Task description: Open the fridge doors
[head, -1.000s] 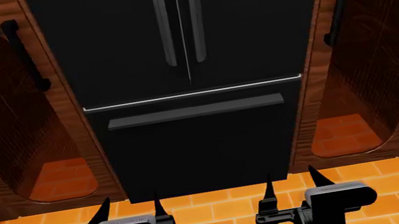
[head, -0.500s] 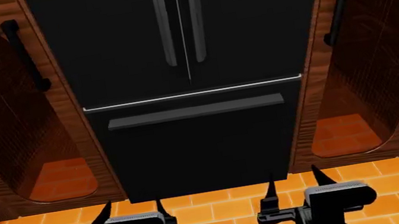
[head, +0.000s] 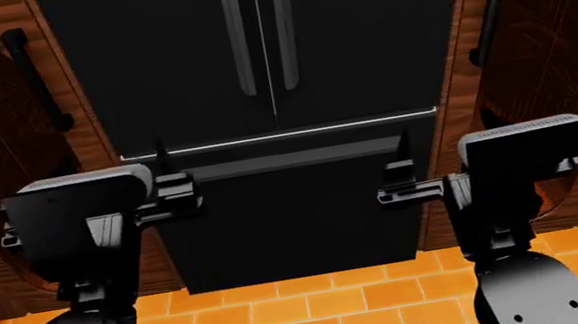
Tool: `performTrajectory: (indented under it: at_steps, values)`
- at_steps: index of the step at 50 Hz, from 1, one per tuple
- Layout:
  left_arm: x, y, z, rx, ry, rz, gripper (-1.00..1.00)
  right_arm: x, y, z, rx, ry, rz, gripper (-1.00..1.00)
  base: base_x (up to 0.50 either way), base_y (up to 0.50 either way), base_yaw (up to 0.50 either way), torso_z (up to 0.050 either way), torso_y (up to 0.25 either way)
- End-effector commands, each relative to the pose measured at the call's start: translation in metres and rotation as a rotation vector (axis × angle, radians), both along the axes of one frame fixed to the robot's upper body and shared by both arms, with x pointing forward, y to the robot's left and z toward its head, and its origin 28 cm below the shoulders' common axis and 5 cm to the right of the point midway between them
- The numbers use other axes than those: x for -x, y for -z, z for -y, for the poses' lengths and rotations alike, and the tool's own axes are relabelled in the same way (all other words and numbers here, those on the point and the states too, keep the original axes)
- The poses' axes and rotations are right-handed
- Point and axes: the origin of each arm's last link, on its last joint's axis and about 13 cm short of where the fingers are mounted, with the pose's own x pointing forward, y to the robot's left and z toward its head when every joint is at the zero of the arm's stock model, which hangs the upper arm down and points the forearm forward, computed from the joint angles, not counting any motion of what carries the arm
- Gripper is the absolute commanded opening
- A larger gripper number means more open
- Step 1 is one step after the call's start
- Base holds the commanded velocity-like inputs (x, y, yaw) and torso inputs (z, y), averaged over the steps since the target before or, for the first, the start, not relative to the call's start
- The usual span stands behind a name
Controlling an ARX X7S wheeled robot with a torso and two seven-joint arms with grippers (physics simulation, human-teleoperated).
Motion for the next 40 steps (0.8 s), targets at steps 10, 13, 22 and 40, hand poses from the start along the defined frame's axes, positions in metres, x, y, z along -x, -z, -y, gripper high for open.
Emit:
performTrajectory:
  at_steps: [10,13,22,40]
  values:
    - [0.0019,-0.0348,-0.0033,0.015,0.007,0.084,1.00,0.0063,-0.0379,0.0030,-0.025,0.000,0.083,1.00,0.08,0.00,0.00,0.000,0.000]
    - [0.0023,-0.0342,-0.0029,0.014,0.009,0.083,1.00,0.0062,-0.0376,0.0033,-0.023,0.002,0.082,1.00,0.50,0.00,0.00,0.000,0.000]
    - [0.0026,-0.0350,-0.0032,0.011,0.007,0.086,1.00,0.0064,-0.0377,0.0032,-0.021,0.001,0.082,1.00,0.50,0.00,0.00,0.000,0.000]
    - [0.0062,-0.0370,-0.0017,0.009,0.015,0.086,1.00,0.0076,-0.0383,0.0044,-0.022,0.002,0.086,1.00,0.50,0.00,0.00,0.000,0.000]
